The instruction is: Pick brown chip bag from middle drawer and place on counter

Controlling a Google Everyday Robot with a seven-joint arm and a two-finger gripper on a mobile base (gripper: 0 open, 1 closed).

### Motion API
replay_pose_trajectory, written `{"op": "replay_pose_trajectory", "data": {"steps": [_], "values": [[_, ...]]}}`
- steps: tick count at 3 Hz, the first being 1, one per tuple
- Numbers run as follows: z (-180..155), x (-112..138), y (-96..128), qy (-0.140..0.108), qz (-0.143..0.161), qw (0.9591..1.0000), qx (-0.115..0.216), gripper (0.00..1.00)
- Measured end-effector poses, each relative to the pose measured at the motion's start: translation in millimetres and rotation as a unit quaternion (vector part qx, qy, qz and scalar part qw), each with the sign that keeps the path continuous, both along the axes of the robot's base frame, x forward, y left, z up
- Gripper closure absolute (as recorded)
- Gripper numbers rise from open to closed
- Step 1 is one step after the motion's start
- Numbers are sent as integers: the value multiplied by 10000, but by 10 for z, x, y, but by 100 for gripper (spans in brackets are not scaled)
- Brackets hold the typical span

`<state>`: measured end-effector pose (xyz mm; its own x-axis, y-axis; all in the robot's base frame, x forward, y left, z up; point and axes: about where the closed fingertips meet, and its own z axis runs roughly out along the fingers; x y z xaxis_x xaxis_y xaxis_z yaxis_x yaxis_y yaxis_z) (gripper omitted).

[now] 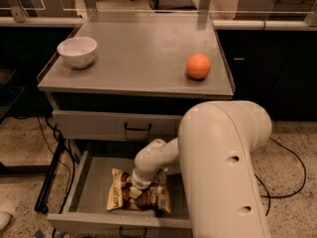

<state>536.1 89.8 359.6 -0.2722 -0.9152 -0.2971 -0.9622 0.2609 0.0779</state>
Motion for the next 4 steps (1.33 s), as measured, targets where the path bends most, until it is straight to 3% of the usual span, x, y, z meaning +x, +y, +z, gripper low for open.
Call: {"op": "replay_pose_trajectory", "data": {"steps": [1, 2, 4], "values": [[67, 0, 0, 0, 0, 10000, 0, 100], [226, -25, -56, -160, -111, 9998, 102, 100], [788, -202, -266, -496, -383, 9979, 143, 100]]}}
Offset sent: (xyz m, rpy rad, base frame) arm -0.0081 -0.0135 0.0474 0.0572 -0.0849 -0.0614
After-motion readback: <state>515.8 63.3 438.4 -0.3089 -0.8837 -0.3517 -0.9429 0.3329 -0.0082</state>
